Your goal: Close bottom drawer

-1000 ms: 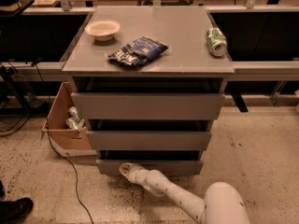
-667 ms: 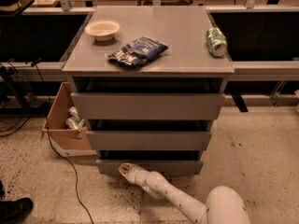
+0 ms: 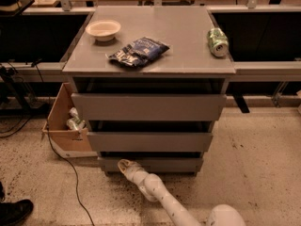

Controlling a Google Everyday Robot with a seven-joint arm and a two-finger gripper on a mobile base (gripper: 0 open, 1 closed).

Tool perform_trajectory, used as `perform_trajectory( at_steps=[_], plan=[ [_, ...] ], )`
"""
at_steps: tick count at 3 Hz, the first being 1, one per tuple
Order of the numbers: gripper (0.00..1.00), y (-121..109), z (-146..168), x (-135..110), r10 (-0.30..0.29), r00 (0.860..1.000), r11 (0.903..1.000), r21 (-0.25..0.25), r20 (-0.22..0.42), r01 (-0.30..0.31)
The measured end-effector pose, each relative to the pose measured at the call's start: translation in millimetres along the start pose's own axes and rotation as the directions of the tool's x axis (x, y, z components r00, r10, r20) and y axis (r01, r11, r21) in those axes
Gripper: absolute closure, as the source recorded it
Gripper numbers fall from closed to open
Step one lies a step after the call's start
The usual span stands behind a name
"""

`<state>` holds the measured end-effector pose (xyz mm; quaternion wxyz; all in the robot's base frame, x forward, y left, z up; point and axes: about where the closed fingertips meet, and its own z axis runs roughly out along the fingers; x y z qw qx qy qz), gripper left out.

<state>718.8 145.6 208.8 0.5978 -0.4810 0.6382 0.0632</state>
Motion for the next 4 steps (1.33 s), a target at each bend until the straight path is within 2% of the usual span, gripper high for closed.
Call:
perform_trajectory(
  at_steps=[1, 2, 3, 4],
  plan=[
    [1.00, -1.9, -1.2, -2.5, -0.008, 1.000, 0.9999, 0.015, 0.007, 0.008],
    [1.00, 0.7, -8.8, 4.6, 0.017, 1.000, 0.9997, -0.019, -0.017, -0.017],
    [1.00, -35.4, -40.2, -5.1, 0.122, 0.991, 0.9918, -0.032, -0.053, -0.124],
    [1.00, -67.3, -104.3, -5.2, 0.231, 0.966, 0.9684, -0.068, -0.120, -0.240]
  ],
)
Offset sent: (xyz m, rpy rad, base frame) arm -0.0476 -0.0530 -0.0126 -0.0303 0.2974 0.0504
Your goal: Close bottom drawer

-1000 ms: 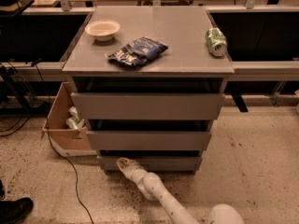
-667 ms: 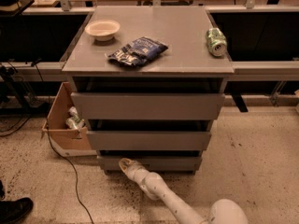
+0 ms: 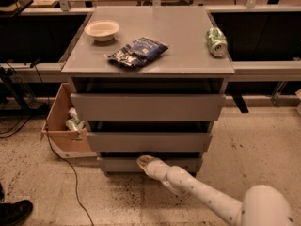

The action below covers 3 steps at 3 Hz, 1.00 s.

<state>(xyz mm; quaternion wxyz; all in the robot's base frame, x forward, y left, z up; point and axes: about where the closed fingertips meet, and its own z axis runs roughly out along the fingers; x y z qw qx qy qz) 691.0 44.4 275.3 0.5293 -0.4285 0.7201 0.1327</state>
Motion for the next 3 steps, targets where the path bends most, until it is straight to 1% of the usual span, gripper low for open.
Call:
perform_trajectory(
  at_steps=[1, 2, 3],
  plan=[
    [1.00, 25.2, -93.7, 15.5, 0.015, 0.991, 0.9801, -0.194, -0.135, -0.042],
    [1.00, 37.2, -151.4, 7.6, -0.038, 0.978, 0.9410, -0.337, -0.205, -0.034],
    [0.82, 36.8, -156.2, 0.8, -0.053, 0.978, 0.9341, -0.356, -0.202, -0.023]
  ],
)
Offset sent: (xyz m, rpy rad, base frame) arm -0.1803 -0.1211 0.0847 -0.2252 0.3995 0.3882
